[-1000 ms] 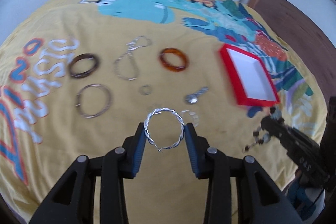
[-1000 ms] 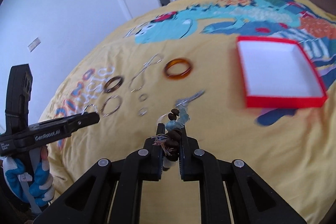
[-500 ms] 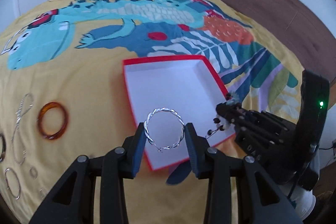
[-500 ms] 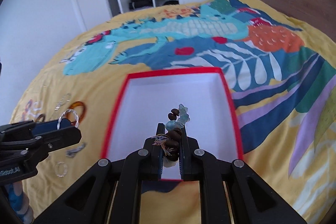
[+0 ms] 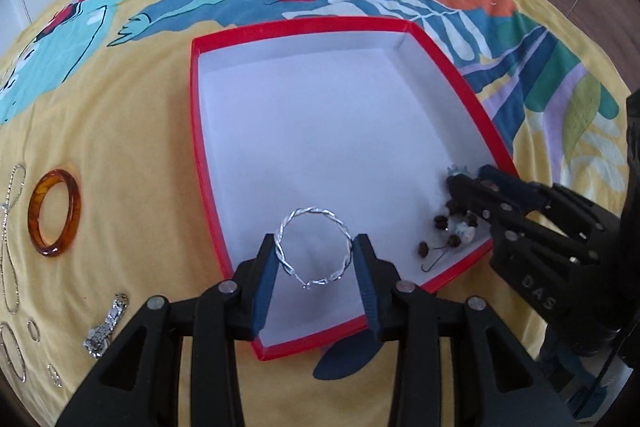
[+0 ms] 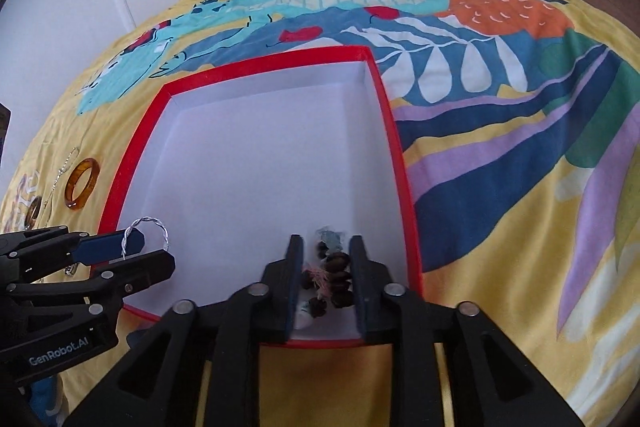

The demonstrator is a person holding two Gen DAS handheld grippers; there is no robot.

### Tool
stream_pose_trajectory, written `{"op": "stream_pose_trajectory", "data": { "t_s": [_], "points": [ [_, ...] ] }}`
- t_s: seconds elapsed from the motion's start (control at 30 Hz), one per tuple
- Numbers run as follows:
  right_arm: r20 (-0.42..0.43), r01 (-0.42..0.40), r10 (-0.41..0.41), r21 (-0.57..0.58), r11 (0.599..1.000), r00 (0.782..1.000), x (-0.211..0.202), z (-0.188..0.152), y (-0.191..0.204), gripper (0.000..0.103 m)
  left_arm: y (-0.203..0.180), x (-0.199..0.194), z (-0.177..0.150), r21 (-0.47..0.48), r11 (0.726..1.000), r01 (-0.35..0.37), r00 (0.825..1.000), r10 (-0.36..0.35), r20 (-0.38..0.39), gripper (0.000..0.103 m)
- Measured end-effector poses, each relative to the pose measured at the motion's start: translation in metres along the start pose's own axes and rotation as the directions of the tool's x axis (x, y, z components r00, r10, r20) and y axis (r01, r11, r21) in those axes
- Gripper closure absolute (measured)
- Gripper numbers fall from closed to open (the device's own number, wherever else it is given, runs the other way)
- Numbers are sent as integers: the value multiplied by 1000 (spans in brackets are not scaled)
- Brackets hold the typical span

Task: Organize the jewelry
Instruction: 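Carry the beaded bracelet into the red box and open the right tool, then release the twisted silver hoop into the red box with the left tool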

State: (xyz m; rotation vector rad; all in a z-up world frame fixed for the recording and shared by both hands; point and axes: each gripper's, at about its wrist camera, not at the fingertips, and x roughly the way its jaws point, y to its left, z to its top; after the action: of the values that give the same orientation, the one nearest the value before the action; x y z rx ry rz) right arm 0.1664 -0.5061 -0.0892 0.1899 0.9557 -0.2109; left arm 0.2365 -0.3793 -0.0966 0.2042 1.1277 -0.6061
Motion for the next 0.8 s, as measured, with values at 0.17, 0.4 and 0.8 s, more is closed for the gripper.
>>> {"op": "stream_pose_trajectory", "data": {
  "t_s": [0.17,0.4,0.8],
  "points": [
    [44,13,-12,-3,1000,999,-31,3,0,53,2,-25,1,-13,1000,20,999,-20,47,67],
    [103,13,-13,2,1000,995,-83,1,12,51,8,-84,-10,-26,998,48,991,-44,127,67],
    [141,-103,113,-75,992,984,-153,-44,97,49,83,-170,-89,-53,994,-94,982,101,158,60]
  ]
}}
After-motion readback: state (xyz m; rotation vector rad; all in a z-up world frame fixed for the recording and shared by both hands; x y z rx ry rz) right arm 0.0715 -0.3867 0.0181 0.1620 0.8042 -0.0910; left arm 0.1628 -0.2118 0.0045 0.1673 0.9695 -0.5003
